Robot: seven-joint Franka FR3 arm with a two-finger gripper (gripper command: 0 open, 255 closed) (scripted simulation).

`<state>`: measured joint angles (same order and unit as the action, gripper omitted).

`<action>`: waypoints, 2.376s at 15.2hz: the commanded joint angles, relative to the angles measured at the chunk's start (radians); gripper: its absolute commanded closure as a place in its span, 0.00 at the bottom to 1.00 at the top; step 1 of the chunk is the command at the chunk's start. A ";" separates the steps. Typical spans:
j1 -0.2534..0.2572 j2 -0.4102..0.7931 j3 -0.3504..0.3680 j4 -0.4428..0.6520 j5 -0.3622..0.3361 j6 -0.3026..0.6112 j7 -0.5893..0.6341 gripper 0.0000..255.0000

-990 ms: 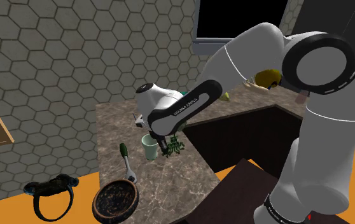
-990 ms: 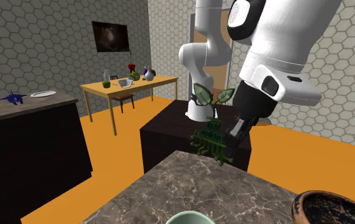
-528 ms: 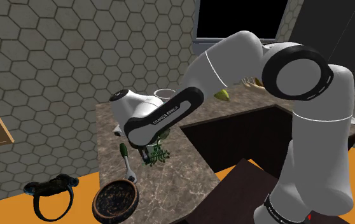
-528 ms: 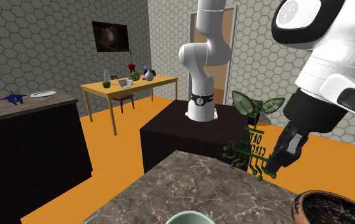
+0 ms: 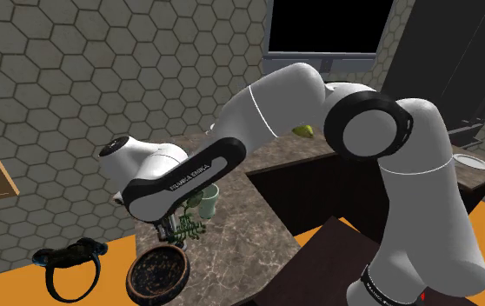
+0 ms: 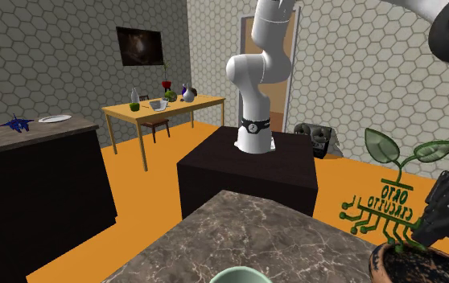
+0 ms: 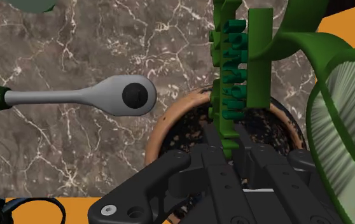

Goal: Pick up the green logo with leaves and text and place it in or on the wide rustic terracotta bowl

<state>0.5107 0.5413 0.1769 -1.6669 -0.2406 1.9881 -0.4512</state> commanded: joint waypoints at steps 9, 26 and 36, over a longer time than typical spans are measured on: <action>0.130 0.288 0.009 0.433 -0.011 -0.158 0.081 1.00; 0.131 0.313 0.006 0.425 -0.015 -0.126 0.086 0.00; 0.146 0.304 0.011 0.537 -0.006 -0.246 0.075 0.00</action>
<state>0.6567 0.8458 0.1877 -1.1292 -0.2466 1.7428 -0.3768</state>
